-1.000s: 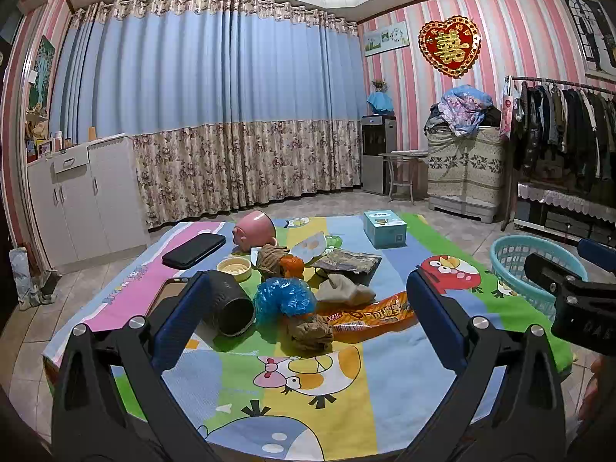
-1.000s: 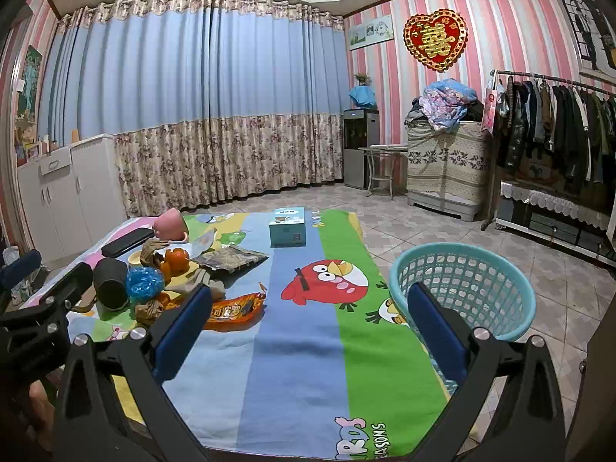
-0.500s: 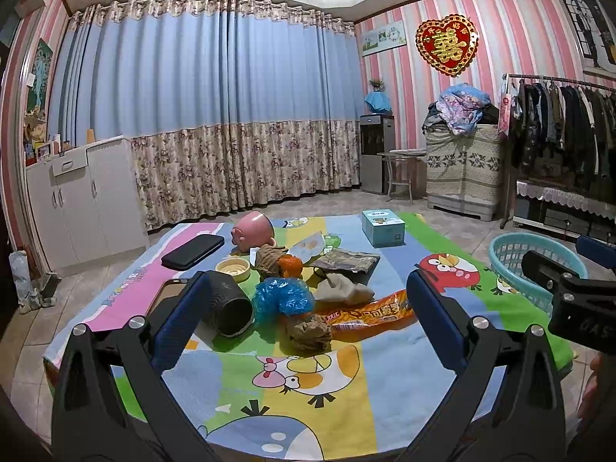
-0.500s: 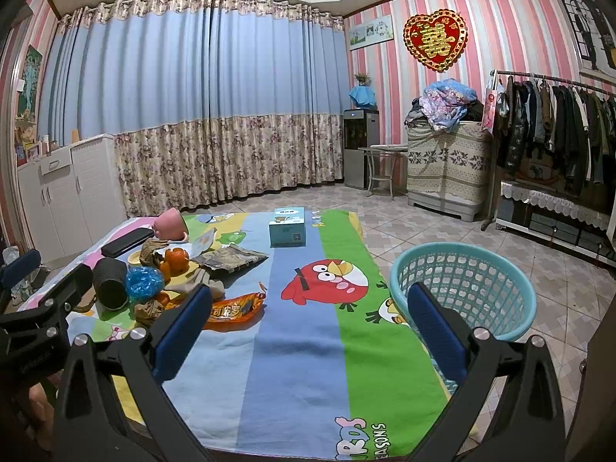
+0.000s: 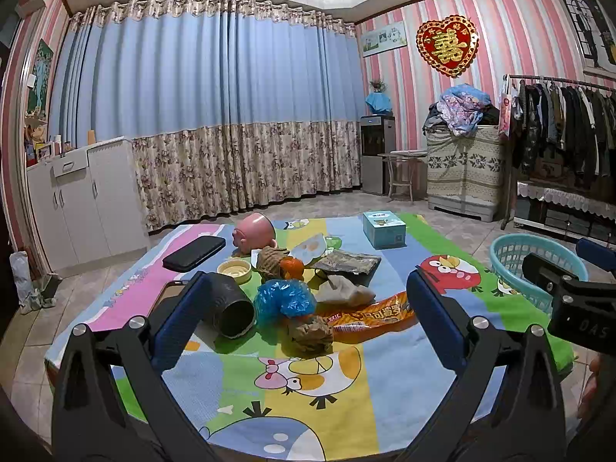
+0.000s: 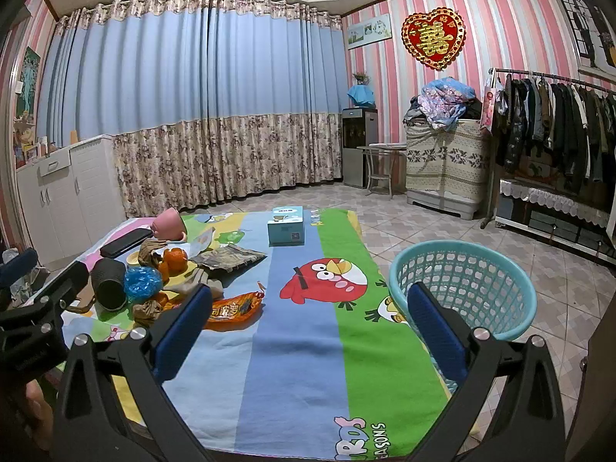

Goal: Collect trash

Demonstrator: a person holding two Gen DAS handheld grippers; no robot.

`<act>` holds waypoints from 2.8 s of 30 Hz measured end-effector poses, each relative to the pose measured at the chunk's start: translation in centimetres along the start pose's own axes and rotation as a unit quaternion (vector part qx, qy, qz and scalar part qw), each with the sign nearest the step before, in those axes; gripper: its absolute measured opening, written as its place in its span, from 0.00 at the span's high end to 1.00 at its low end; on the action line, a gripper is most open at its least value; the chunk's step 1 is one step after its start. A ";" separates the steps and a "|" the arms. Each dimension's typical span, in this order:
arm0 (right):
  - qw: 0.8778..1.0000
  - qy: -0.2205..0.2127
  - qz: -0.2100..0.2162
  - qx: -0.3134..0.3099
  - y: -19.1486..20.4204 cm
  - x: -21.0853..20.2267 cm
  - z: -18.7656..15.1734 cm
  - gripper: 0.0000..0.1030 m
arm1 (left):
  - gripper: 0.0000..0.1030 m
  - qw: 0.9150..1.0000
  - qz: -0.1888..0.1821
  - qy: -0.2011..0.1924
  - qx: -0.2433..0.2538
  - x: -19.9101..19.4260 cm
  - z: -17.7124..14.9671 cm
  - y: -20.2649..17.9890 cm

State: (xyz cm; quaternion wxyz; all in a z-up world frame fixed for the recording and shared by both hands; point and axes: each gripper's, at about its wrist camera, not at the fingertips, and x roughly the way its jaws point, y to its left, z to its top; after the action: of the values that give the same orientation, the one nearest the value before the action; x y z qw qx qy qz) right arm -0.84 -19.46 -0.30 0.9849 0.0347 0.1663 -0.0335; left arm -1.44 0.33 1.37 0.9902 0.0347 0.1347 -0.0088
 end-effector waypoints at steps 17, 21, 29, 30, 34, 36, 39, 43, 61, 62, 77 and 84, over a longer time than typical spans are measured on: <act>1.000 -0.001 -0.002 0.002 -0.3 0.0 -0.1 0.04 | 0.05 1.000 0.001 0.000 0.001 0.3 0.0 0.1; 1.000 -0.001 -0.002 0.002 -0.4 0.0 -0.1 0.04 | 0.05 1.000 0.001 -0.001 0.002 0.3 0.0 0.1; 1.000 -0.002 -0.002 0.002 -0.4 0.0 -0.1 0.04 | 0.05 1.000 0.002 -0.001 0.002 0.3 0.0 0.2; 1.000 -0.002 -0.001 0.002 -0.5 0.0 -0.1 0.04 | 0.05 1.000 0.002 -0.001 0.002 0.3 0.0 0.2; 1.000 -0.002 -0.002 0.003 -0.5 0.0 -0.1 0.04 | 0.05 1.000 0.002 -0.002 0.001 0.3 0.0 0.1; 1.000 -0.002 -0.002 0.003 -0.6 0.0 -0.1 0.04 | 0.05 1.000 0.002 -0.002 0.001 0.3 0.0 0.2; 1.000 -0.001 -0.002 0.003 -0.6 0.0 -0.1 0.04 | 0.05 1.000 0.003 -0.001 0.003 0.3 0.0 0.2; 1.000 -0.002 -0.002 0.003 -0.6 0.0 -0.1 0.04 | 0.05 1.000 0.004 -0.004 0.002 0.3 0.0 0.2; 1.000 0.003 -0.010 0.003 -1.1 0.3 -0.1 0.04 | 0.05 1.000 0.002 0.004 0.006 0.9 -1.0 0.7; 1.000 0.003 -0.011 0.003 -1.1 0.3 -0.1 0.04 | 0.05 1.000 0.003 0.004 0.006 0.9 -1.0 0.6; 1.000 0.003 -0.010 0.002 -1.2 0.3 -0.2 0.04 | 0.05 1.000 0.003 0.004 0.005 0.7 -0.9 0.5; 1.000 0.005 -0.012 0.003 -1.1 0.4 -0.4 0.04 | 0.05 1.000 0.004 0.004 0.006 0.7 -0.9 0.5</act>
State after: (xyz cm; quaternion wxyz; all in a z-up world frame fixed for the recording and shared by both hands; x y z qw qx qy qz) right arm -0.64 -20.57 -0.85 0.9834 0.0355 0.1720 -0.0451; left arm -1.01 0.90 0.33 0.9895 0.0410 0.1383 -0.0060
